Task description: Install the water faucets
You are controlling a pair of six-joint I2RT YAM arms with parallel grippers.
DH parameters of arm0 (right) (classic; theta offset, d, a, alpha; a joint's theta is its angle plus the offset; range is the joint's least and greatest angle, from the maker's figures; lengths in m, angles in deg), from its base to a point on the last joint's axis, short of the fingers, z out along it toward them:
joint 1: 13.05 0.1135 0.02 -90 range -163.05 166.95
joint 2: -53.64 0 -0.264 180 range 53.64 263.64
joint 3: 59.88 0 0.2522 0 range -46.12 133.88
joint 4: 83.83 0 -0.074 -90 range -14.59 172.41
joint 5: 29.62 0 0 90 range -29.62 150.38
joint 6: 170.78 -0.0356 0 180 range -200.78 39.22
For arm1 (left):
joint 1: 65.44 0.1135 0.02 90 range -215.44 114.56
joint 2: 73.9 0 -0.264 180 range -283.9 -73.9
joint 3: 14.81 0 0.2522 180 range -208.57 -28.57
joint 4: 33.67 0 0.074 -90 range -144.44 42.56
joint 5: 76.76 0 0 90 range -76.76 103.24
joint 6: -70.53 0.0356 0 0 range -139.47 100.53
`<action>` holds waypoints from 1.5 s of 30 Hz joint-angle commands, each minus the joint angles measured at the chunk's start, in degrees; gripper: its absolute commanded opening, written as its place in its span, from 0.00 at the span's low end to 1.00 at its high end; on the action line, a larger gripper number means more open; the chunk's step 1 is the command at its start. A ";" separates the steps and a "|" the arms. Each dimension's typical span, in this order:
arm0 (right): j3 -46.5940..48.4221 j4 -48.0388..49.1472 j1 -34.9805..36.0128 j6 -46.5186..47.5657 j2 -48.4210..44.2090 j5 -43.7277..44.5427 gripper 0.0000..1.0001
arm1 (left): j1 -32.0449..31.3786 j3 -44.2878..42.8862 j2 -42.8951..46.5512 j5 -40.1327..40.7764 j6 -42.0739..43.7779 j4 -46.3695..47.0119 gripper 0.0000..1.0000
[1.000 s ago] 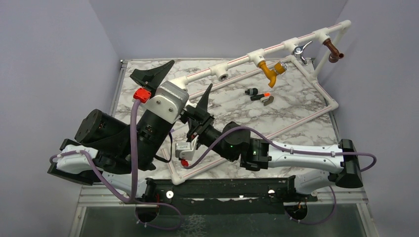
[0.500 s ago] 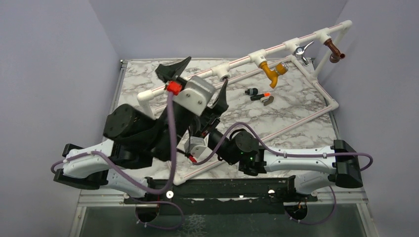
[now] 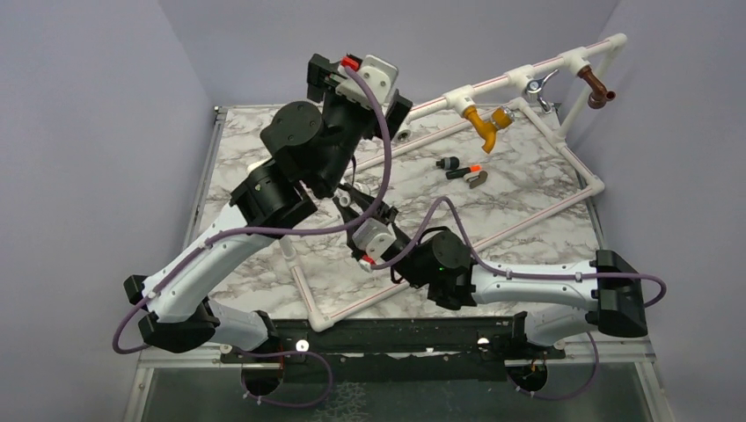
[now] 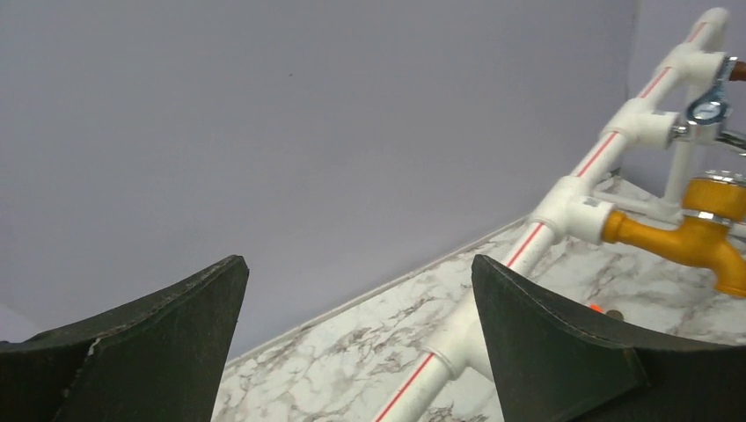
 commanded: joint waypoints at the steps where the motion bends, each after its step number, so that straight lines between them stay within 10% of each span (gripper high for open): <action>1: -1.97 3.09 -5.50 -27.00 -4.54 7.78 0.00 | 8.07 -2.13 -0.06 -7.11 -7.48 -0.94 0.99; 14: -0.21 0.38 -7.23 -59.49 -3.44 13.87 0.01 | 12.65 1.21 3.97 0.46 -4.63 4.84 0.99; 24: 0.47 -0.10 -7.14 -43.36 -1.54 6.08 0.02 | 12.15 1.47 3.91 -0.52 -4.68 4.93 0.99; 34: 2.57 -9.06 -7.14 -30.98 -7.43 -7.15 0.67 | 11.21 1.47 4.11 0.10 -3.59 5.10 0.99; 45: 6.26 -22.87 -4.46 -12.14 -8.40 -13.04 0.83 | 10.73 1.29 3.86 1.28 -2.73 5.05 0.99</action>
